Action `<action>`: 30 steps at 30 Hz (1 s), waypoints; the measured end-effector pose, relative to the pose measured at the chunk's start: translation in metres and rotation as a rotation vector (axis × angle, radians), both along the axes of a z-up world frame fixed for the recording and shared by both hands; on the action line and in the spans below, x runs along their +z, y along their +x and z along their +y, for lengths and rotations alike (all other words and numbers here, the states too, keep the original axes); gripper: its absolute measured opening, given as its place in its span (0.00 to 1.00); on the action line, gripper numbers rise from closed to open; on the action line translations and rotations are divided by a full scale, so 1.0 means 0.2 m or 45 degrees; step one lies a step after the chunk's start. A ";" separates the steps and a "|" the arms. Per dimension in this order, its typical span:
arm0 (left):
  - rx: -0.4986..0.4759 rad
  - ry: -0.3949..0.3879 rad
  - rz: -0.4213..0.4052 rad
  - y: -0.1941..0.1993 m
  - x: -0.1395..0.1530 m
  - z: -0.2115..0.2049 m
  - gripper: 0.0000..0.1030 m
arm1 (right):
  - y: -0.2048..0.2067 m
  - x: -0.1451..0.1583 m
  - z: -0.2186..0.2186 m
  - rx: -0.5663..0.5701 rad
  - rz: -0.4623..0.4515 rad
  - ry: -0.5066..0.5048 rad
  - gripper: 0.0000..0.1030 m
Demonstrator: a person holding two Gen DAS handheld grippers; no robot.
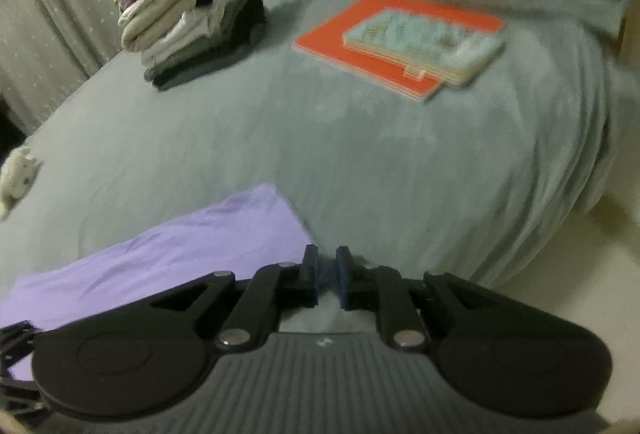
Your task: Fold clothes
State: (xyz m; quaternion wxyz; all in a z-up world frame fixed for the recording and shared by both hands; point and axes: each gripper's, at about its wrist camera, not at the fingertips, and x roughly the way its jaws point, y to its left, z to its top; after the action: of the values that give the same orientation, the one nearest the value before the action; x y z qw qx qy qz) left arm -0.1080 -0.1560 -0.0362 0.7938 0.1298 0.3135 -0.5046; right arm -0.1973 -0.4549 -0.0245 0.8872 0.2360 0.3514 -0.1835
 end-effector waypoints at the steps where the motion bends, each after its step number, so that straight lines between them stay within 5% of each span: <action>1: 0.007 -0.011 -0.007 0.00 0.00 0.00 0.51 | 0.00 0.01 0.00 0.004 -0.028 -0.008 0.16; 4: 0.020 -0.039 -0.015 0.00 0.00 0.00 0.51 | 0.01 0.02 0.02 0.037 -0.087 -0.036 0.33; 10: -0.046 -0.018 -0.026 -0.07 -0.03 -0.04 0.54 | 0.11 0.02 0.24 0.242 -0.118 -0.260 0.35; 15: -0.143 -0.018 -0.062 -0.15 -0.01 -0.02 0.56 | 0.19 -0.06 0.31 0.327 0.020 -0.384 0.36; 24: -0.112 -0.031 -0.085 -0.15 0.02 0.12 0.56 | 0.14 -0.03 0.47 0.576 -0.104 -0.393 0.40; 30: -0.124 0.036 -0.059 -0.18 -0.02 0.17 0.58 | 0.15 -0.07 0.46 0.593 -0.029 -0.461 0.50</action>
State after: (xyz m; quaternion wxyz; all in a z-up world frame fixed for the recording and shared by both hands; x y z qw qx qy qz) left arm -0.1441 -0.1212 -0.0411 0.7735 0.1676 0.2956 -0.5350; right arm -0.1679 -0.3638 -0.0380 0.9370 -0.0112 0.3476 -0.0320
